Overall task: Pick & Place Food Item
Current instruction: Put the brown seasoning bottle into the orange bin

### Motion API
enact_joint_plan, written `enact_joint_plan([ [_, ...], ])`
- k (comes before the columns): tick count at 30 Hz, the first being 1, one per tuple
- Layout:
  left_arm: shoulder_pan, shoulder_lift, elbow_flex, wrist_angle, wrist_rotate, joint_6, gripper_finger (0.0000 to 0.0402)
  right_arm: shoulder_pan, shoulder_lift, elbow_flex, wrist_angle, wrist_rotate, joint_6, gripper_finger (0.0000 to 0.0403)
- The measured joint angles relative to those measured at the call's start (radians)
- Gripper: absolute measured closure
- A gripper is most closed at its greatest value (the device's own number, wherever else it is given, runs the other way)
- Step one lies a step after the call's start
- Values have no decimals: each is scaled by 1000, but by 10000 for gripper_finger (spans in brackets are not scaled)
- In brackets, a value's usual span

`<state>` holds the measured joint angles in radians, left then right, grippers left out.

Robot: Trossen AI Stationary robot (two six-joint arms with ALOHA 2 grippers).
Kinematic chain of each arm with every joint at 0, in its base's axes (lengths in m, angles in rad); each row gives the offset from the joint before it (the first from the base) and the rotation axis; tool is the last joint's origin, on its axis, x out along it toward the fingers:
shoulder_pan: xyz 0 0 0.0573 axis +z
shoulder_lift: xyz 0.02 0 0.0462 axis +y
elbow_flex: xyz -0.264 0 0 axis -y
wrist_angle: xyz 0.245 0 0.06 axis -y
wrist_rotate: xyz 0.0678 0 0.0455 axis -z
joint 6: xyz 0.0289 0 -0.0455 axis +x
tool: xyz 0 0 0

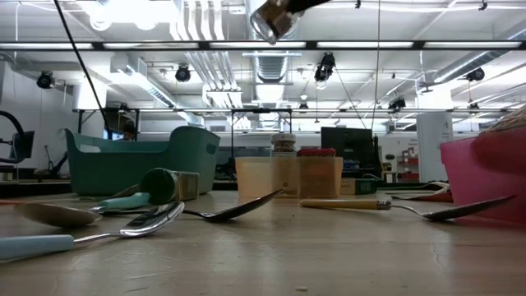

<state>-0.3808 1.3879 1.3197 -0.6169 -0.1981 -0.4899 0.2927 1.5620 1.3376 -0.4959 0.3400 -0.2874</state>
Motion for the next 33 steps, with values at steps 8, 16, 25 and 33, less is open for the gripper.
enact_joint_plan([
  [8,0,-106,-8,-87,-20,61,31,-224,5,92,-103,-129,-8,233],
  [16,-1,-125,-18,-171,-21,98,31,-414,122,227,-189,-245,-33,233],
  [25,0,-127,-18,-203,-38,98,31,-595,313,500,-475,-244,-32,233],
  [33,0,-127,-19,-224,-44,92,31,-723,486,682,-779,-240,26,233],
])
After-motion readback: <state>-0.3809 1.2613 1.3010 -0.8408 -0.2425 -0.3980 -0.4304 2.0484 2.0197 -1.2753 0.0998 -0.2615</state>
